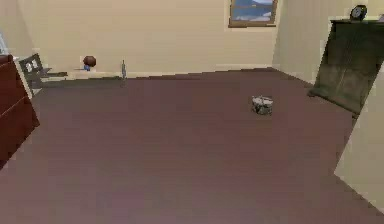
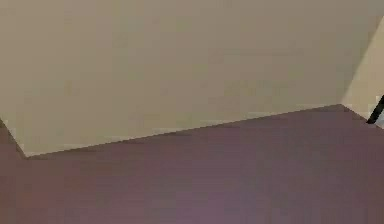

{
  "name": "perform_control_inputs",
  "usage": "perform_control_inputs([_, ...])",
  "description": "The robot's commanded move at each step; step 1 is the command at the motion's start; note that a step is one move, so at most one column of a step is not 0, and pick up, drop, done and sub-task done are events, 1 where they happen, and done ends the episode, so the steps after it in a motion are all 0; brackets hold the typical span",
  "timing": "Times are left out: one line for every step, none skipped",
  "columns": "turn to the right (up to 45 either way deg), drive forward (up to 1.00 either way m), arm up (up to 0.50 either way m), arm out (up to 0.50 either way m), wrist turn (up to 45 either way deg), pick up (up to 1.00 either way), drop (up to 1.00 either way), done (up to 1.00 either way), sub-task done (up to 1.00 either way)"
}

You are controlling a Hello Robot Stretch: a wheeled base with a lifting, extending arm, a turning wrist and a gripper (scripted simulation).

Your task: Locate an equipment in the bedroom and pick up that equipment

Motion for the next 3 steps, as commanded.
perform_control_inputs([-45.0,0.00,0.00,0.00,0.0,0.00,0.00,0.00,0.00])
perform_control_inputs([-27.0,0.00,0.00,0.00,0.0,0.00,0.00,0.00,0.00])
perform_control_inputs([0.0,0.15,0.00,0.00,0.0,0.00,0.00,0.00,0.00])
